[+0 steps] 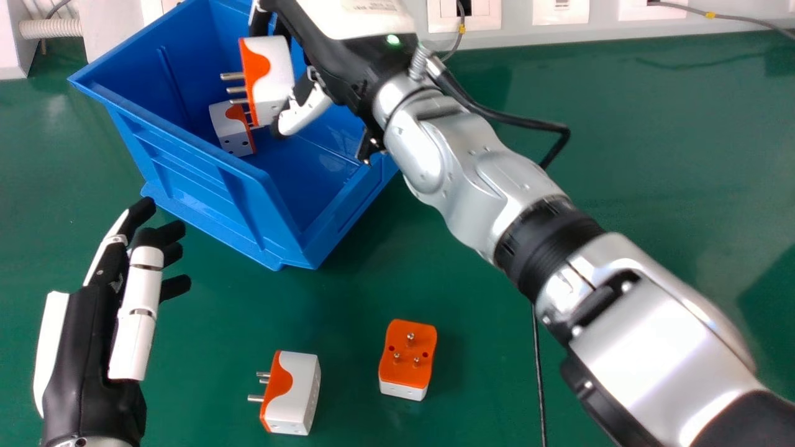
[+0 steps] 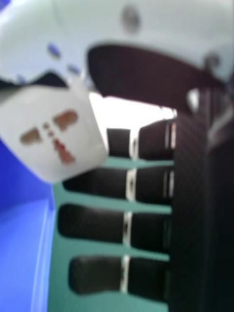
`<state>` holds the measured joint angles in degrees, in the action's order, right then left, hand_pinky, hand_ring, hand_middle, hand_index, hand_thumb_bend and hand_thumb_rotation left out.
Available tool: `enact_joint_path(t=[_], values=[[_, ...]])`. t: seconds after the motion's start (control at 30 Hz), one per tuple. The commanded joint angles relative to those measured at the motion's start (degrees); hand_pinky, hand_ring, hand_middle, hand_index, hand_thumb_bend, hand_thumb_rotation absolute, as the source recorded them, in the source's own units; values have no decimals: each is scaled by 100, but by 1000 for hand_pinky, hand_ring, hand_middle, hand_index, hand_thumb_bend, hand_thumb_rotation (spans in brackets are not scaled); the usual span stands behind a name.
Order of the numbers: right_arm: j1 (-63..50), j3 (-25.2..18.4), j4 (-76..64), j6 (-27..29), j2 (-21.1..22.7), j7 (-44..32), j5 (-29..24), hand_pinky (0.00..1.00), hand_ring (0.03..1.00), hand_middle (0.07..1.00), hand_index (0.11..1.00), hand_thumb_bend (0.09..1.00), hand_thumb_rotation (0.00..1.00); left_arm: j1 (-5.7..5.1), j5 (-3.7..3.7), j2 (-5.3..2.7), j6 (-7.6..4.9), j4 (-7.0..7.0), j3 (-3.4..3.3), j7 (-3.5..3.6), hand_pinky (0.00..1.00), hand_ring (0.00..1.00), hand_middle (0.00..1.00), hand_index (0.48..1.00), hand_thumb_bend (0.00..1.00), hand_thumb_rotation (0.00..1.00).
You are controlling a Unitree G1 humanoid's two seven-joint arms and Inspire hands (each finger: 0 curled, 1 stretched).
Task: Pick all objects and put in blue box
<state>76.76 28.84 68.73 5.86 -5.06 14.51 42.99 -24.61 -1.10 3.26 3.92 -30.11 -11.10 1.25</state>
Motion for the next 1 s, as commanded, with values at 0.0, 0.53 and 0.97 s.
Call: enact_joint_path(t=[0.0,0.53,0.97], values=[[454,91,89,61,-42,94,54,325,431,538,526,492,0,-60,5,0,-237,9,17,23,767,848,842,899,300,904],[382,457,351,221,39,476,177,352,442,510,472,499,0,-154,24,-46,-681,243,167,9,783,862,851,906,298,912],[191,322,397,101,79,224,-41,348,463,582,487,491,0,-95,79,-44,-666,259,200,-16,792,870,854,910,299,922]])
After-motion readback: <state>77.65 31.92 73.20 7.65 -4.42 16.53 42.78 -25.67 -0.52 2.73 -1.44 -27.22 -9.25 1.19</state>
